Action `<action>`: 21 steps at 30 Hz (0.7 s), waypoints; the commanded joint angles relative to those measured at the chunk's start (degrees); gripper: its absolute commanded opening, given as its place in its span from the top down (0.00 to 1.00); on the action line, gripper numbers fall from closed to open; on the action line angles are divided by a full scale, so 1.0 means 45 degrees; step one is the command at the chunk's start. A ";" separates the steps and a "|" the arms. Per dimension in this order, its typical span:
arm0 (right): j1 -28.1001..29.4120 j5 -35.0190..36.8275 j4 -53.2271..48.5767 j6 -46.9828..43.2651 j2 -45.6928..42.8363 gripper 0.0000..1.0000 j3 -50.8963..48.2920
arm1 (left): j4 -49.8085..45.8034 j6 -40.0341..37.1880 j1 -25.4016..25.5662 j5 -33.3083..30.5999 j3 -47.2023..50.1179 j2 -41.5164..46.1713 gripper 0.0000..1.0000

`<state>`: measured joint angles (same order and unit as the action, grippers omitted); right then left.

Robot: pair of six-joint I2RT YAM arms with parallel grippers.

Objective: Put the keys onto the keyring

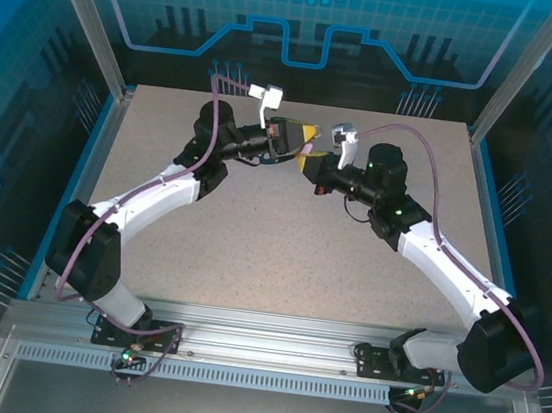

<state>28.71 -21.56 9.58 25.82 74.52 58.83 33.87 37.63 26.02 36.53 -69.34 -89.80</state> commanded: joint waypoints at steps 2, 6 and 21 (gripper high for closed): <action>-0.0001 -0.0794 -0.0018 -0.0277 -0.0495 0.76 -0.0273 | 0.1191 0.0473 0.0253 -0.0247 0.0189 0.0170 1.00; -0.0403 -0.0966 -0.0152 -0.0295 -0.1092 0.60 -0.0598 | 0.1615 0.0727 0.0253 -0.0479 0.0328 0.0190 1.00; -0.2405 -0.1633 0.0545 0.1163 -0.2578 0.54 -0.0542 | 0.3185 0.1802 0.0271 -0.1038 0.0737 0.0043 1.00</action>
<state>18.61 -27.70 10.00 28.14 62.13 54.11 43.42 44.69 26.81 33.17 -66.63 -89.89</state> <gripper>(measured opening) 0.459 0.064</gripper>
